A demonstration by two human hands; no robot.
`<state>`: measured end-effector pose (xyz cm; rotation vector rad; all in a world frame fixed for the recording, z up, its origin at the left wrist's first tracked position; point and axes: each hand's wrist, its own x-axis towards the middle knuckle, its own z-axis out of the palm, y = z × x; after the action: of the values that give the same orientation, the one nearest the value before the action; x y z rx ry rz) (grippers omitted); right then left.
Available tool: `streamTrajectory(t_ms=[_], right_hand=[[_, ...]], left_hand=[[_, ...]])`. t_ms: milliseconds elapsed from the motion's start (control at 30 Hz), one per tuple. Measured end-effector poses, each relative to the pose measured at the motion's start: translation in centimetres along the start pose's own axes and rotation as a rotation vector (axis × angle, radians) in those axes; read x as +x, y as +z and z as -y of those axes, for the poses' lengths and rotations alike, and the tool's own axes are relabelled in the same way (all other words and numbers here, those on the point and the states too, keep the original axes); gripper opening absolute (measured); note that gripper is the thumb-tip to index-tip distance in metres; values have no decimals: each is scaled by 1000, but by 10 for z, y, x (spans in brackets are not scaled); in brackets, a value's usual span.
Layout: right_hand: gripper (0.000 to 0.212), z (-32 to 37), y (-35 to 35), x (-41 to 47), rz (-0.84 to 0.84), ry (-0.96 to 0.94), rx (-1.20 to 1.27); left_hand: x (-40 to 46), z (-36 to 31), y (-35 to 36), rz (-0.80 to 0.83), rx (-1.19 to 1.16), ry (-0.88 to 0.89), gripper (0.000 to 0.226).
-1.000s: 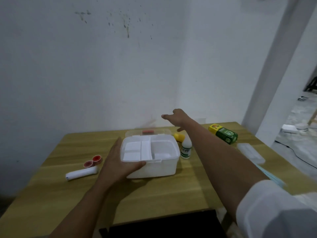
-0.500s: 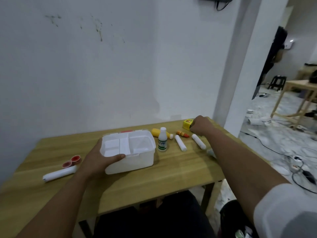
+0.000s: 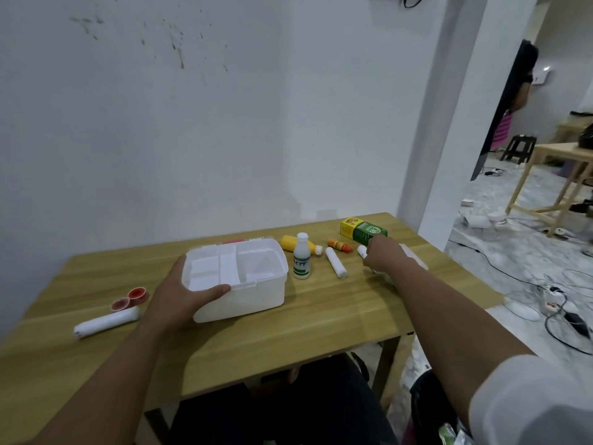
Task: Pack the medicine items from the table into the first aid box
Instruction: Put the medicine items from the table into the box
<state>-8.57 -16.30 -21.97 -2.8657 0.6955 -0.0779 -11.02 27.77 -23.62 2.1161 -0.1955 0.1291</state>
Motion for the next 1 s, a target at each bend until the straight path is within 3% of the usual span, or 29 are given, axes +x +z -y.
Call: streamTrajectory(t_ms=[433, 600, 733, 1000], right_hand=[[27, -5, -11, 49, -156, 32, 114], [40, -2, -8, 81, -129, 17, 112], [39, -1, 1, 98, 0, 83, 13], [43, -8, -4, 104, -110, 30, 21]], left_hand=[[12, -3, 7, -36, -16, 30, 85], [18, -1, 11, -40, -37, 18, 103], [21, 1, 11, -24, -30, 29, 90], [24, 3, 9, -29, -23, 32, 84]])
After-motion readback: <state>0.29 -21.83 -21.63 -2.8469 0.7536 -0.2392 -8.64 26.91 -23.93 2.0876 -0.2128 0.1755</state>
